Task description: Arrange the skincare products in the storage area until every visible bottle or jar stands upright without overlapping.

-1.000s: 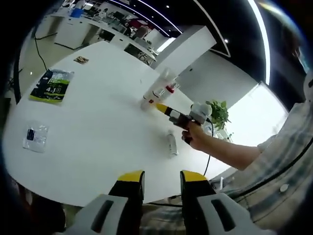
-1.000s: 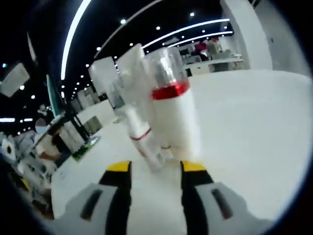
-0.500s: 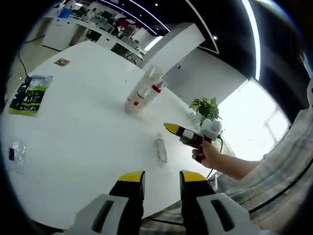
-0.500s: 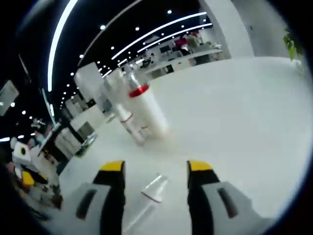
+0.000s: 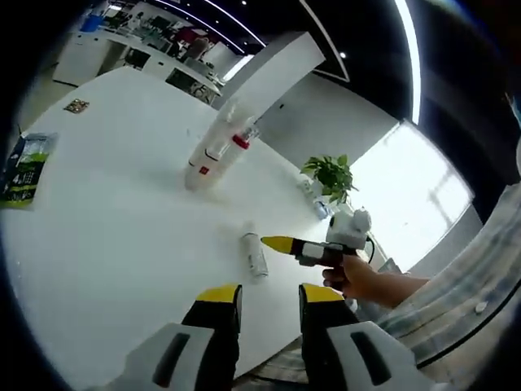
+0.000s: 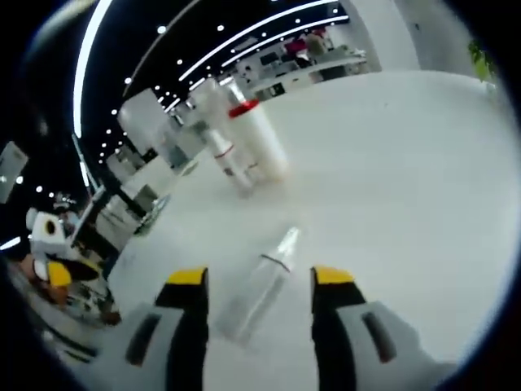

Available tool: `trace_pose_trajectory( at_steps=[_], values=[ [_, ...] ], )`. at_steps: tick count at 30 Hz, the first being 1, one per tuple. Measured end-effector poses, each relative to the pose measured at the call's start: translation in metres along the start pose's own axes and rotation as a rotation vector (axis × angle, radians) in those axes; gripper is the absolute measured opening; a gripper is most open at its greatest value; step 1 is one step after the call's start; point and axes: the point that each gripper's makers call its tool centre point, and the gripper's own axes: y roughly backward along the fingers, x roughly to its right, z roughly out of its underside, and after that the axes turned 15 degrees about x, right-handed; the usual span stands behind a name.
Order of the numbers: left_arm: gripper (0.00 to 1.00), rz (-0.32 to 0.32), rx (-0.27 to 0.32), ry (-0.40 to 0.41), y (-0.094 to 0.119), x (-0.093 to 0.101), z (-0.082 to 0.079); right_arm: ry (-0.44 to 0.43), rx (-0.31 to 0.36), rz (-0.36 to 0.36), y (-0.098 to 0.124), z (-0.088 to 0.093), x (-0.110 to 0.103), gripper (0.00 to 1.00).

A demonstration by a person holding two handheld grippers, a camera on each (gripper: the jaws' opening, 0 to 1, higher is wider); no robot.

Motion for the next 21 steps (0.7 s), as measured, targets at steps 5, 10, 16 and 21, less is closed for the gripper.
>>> trace_pose_trajectory(
  at_steps=[5,10,16,21],
  values=[
    [0.28,-0.003,0.004,-0.005,-0.002,0.000,0.000,0.029,-0.062,-0.022,-0.005,0.014,-0.009,0.47],
    [0.28,-0.006,0.014,-0.007,-0.002,0.001,-0.002,0.066,-0.117,-0.011,-0.011,0.023,-0.009,0.43],
    [0.28,-0.023,0.029,-0.009,0.003,0.000,-0.005,0.118,-0.164,-0.006,-0.014,0.031,-0.007,0.34],
    [0.28,-0.034,0.040,-0.006,0.003,0.000,-0.006,0.140,-0.175,-0.002,-0.016,0.029,-0.004,0.33]
  ],
)
